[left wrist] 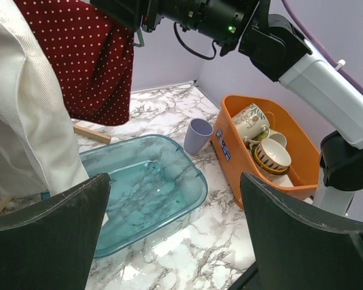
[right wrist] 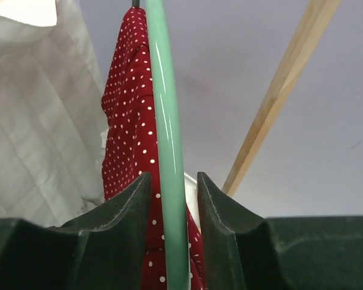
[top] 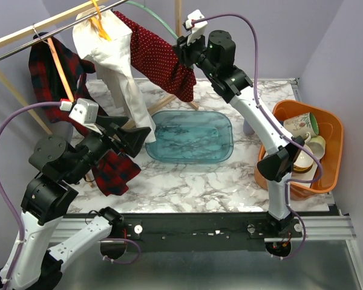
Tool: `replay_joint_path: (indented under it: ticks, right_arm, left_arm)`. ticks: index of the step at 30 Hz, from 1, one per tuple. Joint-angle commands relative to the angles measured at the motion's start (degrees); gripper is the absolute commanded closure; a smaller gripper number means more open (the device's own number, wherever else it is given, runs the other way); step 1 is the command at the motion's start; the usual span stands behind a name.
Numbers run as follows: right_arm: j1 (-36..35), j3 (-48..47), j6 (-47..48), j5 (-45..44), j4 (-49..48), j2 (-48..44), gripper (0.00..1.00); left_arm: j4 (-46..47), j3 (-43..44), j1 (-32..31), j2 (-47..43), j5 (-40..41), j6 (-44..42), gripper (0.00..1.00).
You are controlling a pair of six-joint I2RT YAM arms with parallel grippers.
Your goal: Remove the skirt from the hanger
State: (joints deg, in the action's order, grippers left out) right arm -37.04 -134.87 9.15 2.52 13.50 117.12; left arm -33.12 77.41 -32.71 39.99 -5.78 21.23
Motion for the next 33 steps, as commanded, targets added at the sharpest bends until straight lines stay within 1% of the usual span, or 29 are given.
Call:
replay_joint_path:
  ticks: [1,2,3,5,6,11,16,19,23,25,28,33]
  right_arm:
    - [0.21,-1.45,0.78,3.44,-2.69,-0.84,0.69]
    - [0.21,-1.28,0.96,4.06,-2.95,-1.36,0.73]
    - [0.21,-1.10,1.05,4.42,-3.47,-2.50,0.80]
    - [0.21,-0.57,0.79,4.59,-5.05,-3.39,0.86]
    - [0.21,-0.31,0.78,5.03,-5.49,-4.09,0.99]
    - [0.21,-0.30,0.70,5.65,-8.40,-4.97,0.99]
    - [0.21,-1.01,-1.32,7.05,-10.41,-5.67,0.99]
    - [0.21,-1.45,-2.12,5.14,-11.73,-5.85,0.99]
    - [0.21,-0.49,-1.50,4.42,-12.97,-6.29,0.99]
    - [0.21,0.65,-1.59,4.85,-16.64,-7.25,0.99]
    - [0.21,0.05,-1.76,3.98,-17.80,-7.61,0.99]
    - [0.21,0.66,-1.94,1.96,-20.26,-8.84,0.99]
  left_arm:
    - [-1.50,0.55,-0.16,-0.35,0.59,0.13,0.01]
    - [-1.77,0.73,-0.16,-0.35,0.86,-0.05,0.01]
    - [-1.94,0.73,-0.16,-0.61,1.64,-0.14,0.01]
    - [-1.77,0.03,-0.16,-1.05,2.70,0.03,0.01]
    - [-1.59,-0.50,-0.16,-1.40,3.14,0.21,0.01]
    - [-0.10,-4.02,-0.08,-1.67,3.76,0.91,0.01]
    - [-2.29,-0.34,-0.16,1.75,3.50,0.21,0.01]
    - [-2.12,1.07,-0.16,3.25,2.62,-0.58,0.01]
    - [-0.81,0.20,-0.16,3.61,2.00,-0.06,0.01]
    - [-0.19,-0.50,-0.16,3.43,1.30,0.39,0.01]
    - [-0.01,-0.77,-0.16,3.69,-0.01,0.91,0.01]
    - [-0.36,-0.24,-0.16,4.31,0.68,-0.84,0.01]
